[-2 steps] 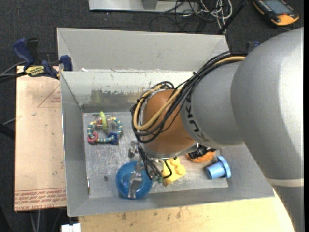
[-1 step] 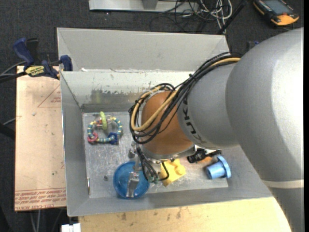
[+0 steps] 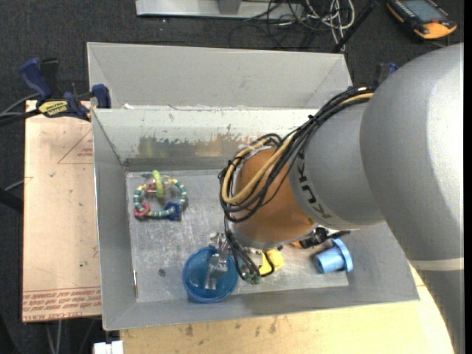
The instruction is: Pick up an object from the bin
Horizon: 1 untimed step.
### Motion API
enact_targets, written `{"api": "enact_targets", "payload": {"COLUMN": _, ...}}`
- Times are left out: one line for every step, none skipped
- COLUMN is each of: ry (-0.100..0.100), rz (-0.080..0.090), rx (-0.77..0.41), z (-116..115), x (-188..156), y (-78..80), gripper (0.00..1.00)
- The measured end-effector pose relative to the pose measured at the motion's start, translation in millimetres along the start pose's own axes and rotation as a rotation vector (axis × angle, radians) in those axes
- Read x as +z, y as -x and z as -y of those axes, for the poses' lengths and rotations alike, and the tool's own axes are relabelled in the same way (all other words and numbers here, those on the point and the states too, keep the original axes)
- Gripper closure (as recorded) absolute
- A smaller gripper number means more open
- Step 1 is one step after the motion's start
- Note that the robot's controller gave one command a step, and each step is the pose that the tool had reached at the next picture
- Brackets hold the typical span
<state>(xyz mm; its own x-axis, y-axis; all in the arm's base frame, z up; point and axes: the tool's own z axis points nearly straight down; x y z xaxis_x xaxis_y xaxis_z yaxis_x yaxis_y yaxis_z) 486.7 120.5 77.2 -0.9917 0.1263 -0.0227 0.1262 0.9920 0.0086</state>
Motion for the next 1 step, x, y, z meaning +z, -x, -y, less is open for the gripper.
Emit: {"api": "enact_targets", "payload": {"ry": 0.0, "rz": 0.0, "rx": 0.0, "z": 0.1, "x": 0.0, "y": 0.0, "gripper": 1.0}}
